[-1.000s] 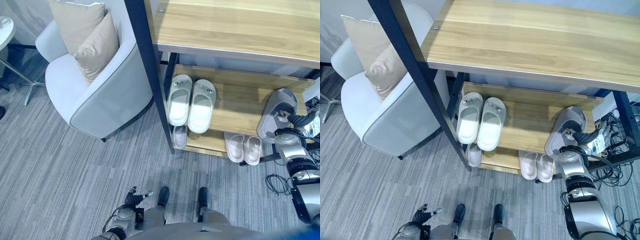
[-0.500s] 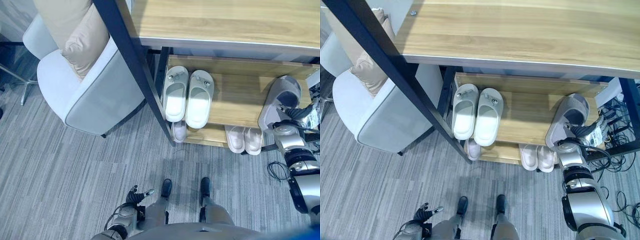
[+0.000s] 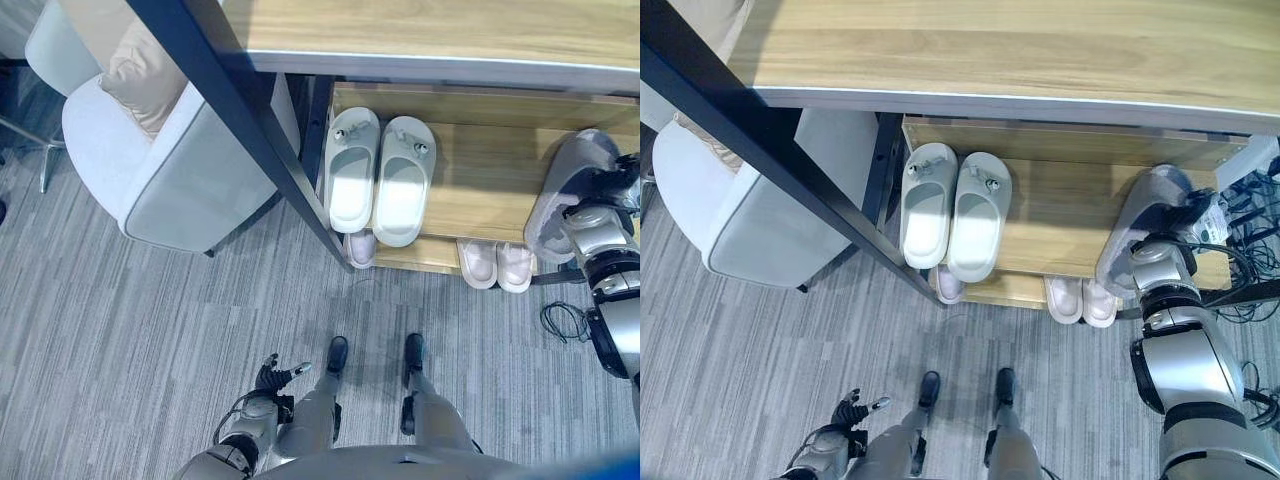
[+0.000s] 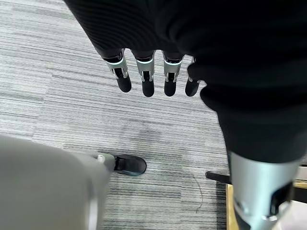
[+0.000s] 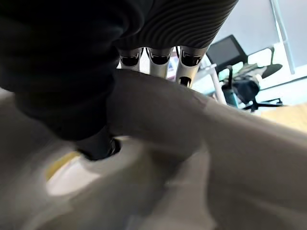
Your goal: Arrange the slippers neatly on the shoe rack.
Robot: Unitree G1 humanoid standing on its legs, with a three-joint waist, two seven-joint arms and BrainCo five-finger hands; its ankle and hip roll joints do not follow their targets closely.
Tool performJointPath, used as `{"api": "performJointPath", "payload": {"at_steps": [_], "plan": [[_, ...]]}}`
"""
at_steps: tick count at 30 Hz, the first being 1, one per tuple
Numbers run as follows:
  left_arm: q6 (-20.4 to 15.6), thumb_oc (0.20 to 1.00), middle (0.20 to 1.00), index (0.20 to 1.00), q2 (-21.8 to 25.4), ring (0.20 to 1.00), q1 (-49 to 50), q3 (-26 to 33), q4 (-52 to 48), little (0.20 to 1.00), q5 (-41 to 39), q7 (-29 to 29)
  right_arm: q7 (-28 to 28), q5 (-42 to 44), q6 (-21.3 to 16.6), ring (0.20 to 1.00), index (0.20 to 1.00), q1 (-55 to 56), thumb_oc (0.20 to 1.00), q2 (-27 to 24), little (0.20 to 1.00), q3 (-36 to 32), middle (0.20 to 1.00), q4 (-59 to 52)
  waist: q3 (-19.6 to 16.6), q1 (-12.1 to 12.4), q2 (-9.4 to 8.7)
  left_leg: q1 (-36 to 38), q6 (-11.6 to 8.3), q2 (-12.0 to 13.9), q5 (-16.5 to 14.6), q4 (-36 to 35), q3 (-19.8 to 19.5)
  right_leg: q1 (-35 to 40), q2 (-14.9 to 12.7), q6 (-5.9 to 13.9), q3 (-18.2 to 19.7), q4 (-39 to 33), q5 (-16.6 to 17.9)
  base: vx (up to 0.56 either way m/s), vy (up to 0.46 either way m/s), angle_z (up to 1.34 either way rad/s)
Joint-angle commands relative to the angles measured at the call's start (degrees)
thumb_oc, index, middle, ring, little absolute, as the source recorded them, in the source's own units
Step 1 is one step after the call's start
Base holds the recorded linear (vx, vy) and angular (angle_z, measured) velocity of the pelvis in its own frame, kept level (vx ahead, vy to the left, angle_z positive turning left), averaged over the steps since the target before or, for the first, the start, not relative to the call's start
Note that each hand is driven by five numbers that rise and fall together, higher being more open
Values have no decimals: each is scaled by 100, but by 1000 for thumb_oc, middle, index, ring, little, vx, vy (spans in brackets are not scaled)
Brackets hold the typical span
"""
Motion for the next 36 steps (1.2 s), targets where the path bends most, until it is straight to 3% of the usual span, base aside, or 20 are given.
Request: {"api": "performJointPath", "payload": {"at_steps": [1, 8, 11, 21, 24, 25, 26, 27, 28, 29, 30, 36], "plan": [[-119, 1000, 1000, 1000, 0, 1000, -176, -195, 357, 1000, -80, 89, -55, -295, -165, 200, 200, -147, 200, 19, 200, 169, 200, 52, -98, 80, -308, -241, -249, -110, -129, 19, 303, 560, -253, 460, -90, 32, -435, -19, -15, -5], [-63, 1000, 1000, 1000, -89, 1000, -154, -147, 379, 1000, 282, 136, -510, -859, -423, 200, 200, 720, 200, 47, 200, -151, 200, -1299, -138, 12, -348, -59, -199, -29, -216, 19, 317, 672, -221, 450, -14, 32, -491, -24, -3, -3], [-16, 1000, 1000, 1000, -87, 1000, -97, -15, 378, 1000, 527, 86, -234, -1154, -885, 200, 200, 1545, 200, 150, 200, -257, 200, -2398, -220, -29, -399, 97, -166, 16, -279, 19, 323, 810, -204, 434, 16, 32, -527, -5, -16, -8], [208, 1000, 1000, 1000, 75, 1000, 505, 664, 434, 1000, 1183, -69, 555, -1997, -1641, 200, 200, 4416, 200, 629, 200, -814, 200, -5053, -640, -59, -589, 880, -80, 155, -578, 19, 210, 1582, -137, 347, 69, 32, -733, 51, -23, -1], [222, 1000, 1000, 1000, 212, 1000, 768, 1003, 459, 1000, 1213, -11, 724, -2118, -1898, 200, 200, 5228, 200, 817, 200, -751, 200, -5432, -576, -36, -666, 1220, -12, 276, -726, 210, 200, 1699, -117, 220, 151, 621, -1076, 50, -24, -10], [178, 1000, 1000, 1000, 284, 1000, 758, 1145, 412, 1000, 1068, 15, 757, -2103, -2011, 200, 200, 5374, 200, 883, 200, -700, 200, -5482, -398, -18, -744, 1065, 2, 271, -885, 700, 195, 1649, -113, 163, 114, 944, -1218, -281, -105, -11], [105, 1000, 1000, 1000, 310, 1000, 685, 1200, 307, 1000, 883, 83, 758, -2000, -2131, 200, 200, 5400, 200, 876, 200, -656, 200, -5567, 14, 21, -814, 616, 17, 236, -1017, 1364, 148, 1355, -121, 114, 64, 1516, -1362, -305, -84, -5], [105, 1000, 1000, 1000, 311, 1000, 679, 1201, 308, 1000, 882, 84, 756, -2000, -2135, 200, 200, 5392, 200, 877, 200, -656, 200, -5561, 0, 12, -814, 563, 18, 229, -1039, 1419, 141, 1313, -126, 116, 60, 1553, -1379, -489, -54, 19], [-28, 1000, 1000, 1000, 310, 1000, 589, 1198, 179, 1000, 674, 209, 686, -1867, -2216, 200, 200, 5295, 200, 887, 200, -615, 200, -5552, 359, 35, -820, 22, 29, 161, -1122, 1943, 75, 841, -131, 59, 58, 2057, -1492, -316, -7, 33], [-85, 1000, 1000, 1000, 308, 1000, 587, 1209, 109, 1000, 581, 266, 647, -1849, -2218, 200, 200, 5288, 200, 854, 200, -626, 200, -5583, 413, 41, -807, -242, 51, 119, -1189, 2178, 18, 601, -145, 24, 45, 2292, -1550, -434, 7, 45], [-264, 1000, 1000, 1000, 360, 1000, 517, 1257, -228, 1000, 242, 405, 662, -1865, -2263, 200, 200, 5338, 200, 745, 200, -500, 200, -5798, 449, 36, -728, -957, 112, 101, -1385, 2858, -117, -64, -176, -58, 22, 3040, -1832, -211, 21, 43], [-404, 1000, 1000, 1000, 598, 1000, 507, 921, -808, 1000, 165, 618, 255, -1569, -2190, 200, 200, 4790, 200, 776, 200, -128, 200, -5453, 770, 205, -679, -2049, 202, 61, -1672, 3970, -352, -1055, -299, -276, -13, 4215, -2363, -107, 1, 5]]}}
